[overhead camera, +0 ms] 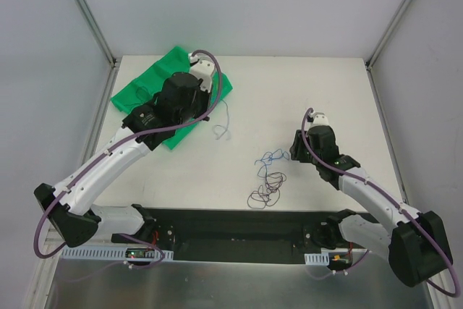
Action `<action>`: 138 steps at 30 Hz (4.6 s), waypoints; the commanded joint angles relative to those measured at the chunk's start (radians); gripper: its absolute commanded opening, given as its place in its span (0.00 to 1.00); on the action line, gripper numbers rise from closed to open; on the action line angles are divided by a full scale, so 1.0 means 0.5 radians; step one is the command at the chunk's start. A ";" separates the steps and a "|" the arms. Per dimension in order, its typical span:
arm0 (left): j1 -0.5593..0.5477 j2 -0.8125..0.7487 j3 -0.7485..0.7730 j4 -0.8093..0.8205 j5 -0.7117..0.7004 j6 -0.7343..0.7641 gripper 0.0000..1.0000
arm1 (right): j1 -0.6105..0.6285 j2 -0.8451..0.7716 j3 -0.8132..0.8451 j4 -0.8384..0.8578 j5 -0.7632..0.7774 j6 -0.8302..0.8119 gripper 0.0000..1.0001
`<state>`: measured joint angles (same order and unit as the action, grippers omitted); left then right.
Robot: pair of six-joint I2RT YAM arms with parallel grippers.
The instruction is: Untangle the cables
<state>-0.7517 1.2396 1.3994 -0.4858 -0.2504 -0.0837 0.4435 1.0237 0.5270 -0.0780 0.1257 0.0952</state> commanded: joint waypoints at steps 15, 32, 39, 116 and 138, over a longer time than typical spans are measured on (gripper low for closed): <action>0.064 0.303 -0.240 0.073 0.388 -0.406 0.00 | -0.043 0.011 -0.051 0.042 -0.024 -0.049 0.45; 0.157 1.046 -0.084 0.122 0.685 -0.308 0.36 | -0.068 -0.025 -0.109 0.073 -0.086 -0.037 0.45; 0.150 1.089 -0.130 0.146 0.725 -0.284 0.73 | -0.077 -0.081 -0.155 0.079 -0.089 -0.025 0.45; 1.657 1.341 0.788 0.177 0.823 -0.676 0.75 | -0.218 0.069 -0.174 0.184 -0.349 -0.009 0.46; 0.028 0.669 -0.688 1.026 1.406 -0.716 0.78 | -0.105 0.569 0.047 0.147 -0.844 0.018 0.60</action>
<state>-0.6239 1.5776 1.0744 -0.1097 0.4854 -0.4290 0.3752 1.2411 0.4786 -0.0116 -0.2783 0.1131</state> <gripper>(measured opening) 0.825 0.603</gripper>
